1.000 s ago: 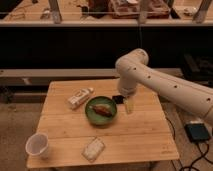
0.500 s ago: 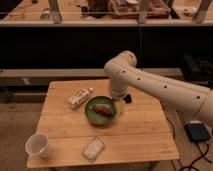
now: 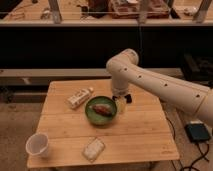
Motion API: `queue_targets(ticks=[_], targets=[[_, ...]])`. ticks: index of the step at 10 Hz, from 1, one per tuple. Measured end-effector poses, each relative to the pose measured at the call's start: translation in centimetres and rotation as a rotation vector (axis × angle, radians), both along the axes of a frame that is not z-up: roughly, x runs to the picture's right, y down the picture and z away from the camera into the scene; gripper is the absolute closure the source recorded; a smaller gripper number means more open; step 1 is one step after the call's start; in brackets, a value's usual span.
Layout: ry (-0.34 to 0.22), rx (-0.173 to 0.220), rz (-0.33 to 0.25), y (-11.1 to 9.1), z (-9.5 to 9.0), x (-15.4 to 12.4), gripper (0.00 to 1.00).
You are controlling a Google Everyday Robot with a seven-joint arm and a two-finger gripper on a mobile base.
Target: Move the arm in a circular motion
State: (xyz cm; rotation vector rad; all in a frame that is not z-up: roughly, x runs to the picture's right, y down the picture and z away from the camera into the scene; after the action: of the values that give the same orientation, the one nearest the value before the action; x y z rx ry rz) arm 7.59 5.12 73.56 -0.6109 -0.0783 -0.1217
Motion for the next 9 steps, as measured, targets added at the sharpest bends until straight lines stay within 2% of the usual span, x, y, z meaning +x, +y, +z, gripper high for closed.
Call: queue_targets(ticks=[1,4,6,8,9], targets=[[0.019,-0.002,0.032,0.0,0.0,1.1,0.20],[0.093,-0.023,0.164,1.2,-0.2,7.9,0.20],[0.136,-0.042,0.243,3.7,-1.3,13.3,0.20],[0.138,-0.042,0.255,5.1,-2.4,15.9,0.20],[0.129,-0.042,0.245,5.7,-2.9,16.4,0.20]])
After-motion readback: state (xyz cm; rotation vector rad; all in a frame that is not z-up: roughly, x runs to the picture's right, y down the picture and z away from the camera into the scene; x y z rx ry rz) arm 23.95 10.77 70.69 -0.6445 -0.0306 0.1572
